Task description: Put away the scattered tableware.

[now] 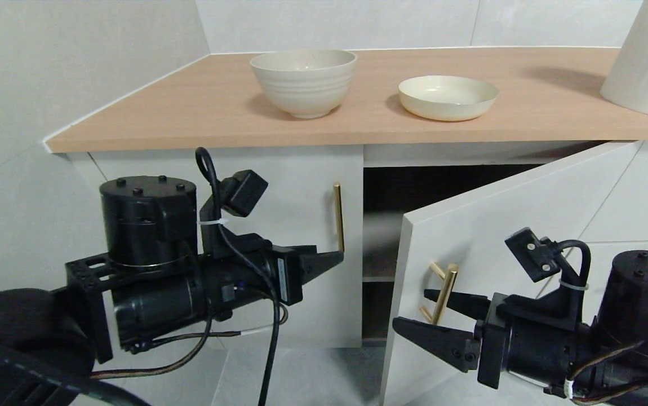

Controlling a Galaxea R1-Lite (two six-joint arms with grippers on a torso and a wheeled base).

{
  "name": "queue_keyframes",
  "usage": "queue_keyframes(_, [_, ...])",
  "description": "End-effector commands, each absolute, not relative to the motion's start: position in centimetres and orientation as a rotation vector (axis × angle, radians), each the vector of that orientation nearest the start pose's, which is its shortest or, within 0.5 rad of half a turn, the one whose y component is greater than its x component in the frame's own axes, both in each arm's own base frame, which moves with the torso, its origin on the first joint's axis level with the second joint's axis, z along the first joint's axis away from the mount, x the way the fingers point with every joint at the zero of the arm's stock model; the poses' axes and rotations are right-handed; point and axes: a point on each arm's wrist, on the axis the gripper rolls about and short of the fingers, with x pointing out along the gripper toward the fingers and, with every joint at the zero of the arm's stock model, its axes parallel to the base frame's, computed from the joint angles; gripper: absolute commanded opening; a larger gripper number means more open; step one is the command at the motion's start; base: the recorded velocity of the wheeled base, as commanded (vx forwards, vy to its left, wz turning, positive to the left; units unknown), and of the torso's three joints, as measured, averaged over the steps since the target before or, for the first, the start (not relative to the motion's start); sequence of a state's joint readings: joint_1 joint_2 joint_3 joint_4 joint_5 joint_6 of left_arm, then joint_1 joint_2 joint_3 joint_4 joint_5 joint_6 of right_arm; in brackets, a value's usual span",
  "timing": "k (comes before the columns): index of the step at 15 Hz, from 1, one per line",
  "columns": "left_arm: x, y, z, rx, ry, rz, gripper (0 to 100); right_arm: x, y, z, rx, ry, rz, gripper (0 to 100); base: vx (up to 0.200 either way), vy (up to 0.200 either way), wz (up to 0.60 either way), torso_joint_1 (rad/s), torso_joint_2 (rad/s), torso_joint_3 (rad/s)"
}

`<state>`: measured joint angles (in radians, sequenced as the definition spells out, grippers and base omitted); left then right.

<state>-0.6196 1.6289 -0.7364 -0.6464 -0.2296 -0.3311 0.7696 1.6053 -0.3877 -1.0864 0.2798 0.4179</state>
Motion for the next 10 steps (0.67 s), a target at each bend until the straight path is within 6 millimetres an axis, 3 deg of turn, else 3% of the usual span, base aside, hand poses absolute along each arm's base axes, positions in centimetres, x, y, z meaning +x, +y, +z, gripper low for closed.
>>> queue_keyframes(1, [24.1, -18.4, 16.6, -0.254, 0.402, -0.801, 0, 17.0, 17.4, 14.5, 0.341, 0.368, 0.998, 100, 0.0, 0.0, 0.0, 0.0, 0.0, 0.0])
queue_keyframes(6, [26.6, -21.4, 12.9, -0.231, 0.277, -0.795, 0, 17.0, 17.4, 14.6, 0.34, 0.365, 0.999, 100, 0.0, 0.0, 0.0, 0.0, 0.0, 0.0])
queue_keyframes(10, [25.9, -22.9, 13.4, -0.25, 0.223, -0.865, 0, 17.0, 17.3, 14.7, 0.343, 0.36, 0.999, 100, 0.0, 0.0, 0.0, 0.0, 0.0, 0.0])
